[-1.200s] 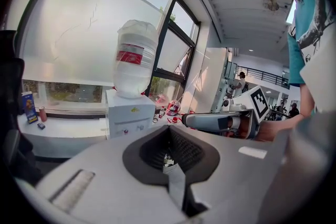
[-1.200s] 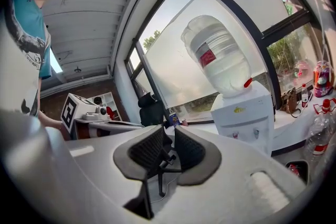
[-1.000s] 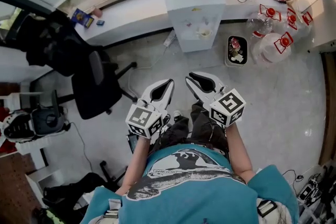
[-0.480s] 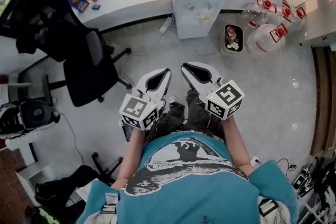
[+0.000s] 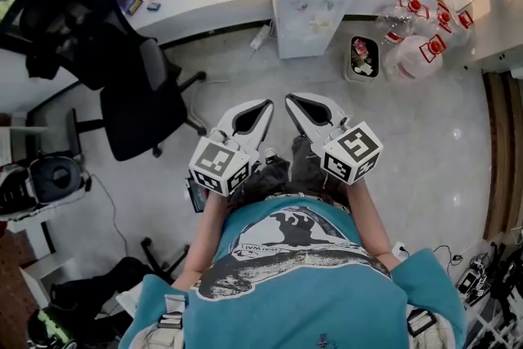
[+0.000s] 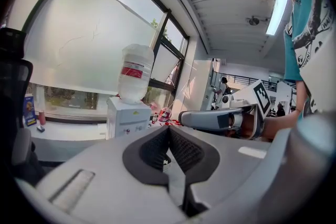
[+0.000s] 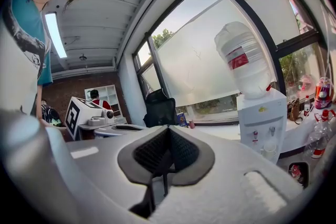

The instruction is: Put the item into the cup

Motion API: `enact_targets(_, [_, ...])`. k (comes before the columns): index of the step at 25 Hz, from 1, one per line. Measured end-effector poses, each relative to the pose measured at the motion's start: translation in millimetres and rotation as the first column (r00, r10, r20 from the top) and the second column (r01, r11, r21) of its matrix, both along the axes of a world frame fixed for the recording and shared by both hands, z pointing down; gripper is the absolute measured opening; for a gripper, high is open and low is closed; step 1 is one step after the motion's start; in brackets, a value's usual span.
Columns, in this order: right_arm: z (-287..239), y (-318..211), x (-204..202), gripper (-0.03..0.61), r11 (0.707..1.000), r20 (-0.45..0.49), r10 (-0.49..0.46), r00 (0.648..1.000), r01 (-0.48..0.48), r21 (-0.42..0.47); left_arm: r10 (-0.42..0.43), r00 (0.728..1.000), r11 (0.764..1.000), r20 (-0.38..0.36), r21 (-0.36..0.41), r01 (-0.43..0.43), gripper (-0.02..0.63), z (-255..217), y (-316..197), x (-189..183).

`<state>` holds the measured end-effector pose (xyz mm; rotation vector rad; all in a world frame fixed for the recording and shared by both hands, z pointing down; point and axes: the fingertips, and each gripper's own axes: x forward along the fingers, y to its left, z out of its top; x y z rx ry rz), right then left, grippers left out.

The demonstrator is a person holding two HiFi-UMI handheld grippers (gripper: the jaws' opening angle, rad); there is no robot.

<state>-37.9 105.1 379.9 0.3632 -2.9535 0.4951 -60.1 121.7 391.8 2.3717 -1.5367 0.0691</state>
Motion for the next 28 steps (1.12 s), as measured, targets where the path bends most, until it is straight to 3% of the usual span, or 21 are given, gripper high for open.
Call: enact_targets(28, [6, 19, 5, 0.000, 1.000, -0.018, 0.011, 1.000, -0.011, 0.008, 0.078, 0.996, 0.997, 0.031, 0.016, -0.079, 0.000, -1, 22, 20])
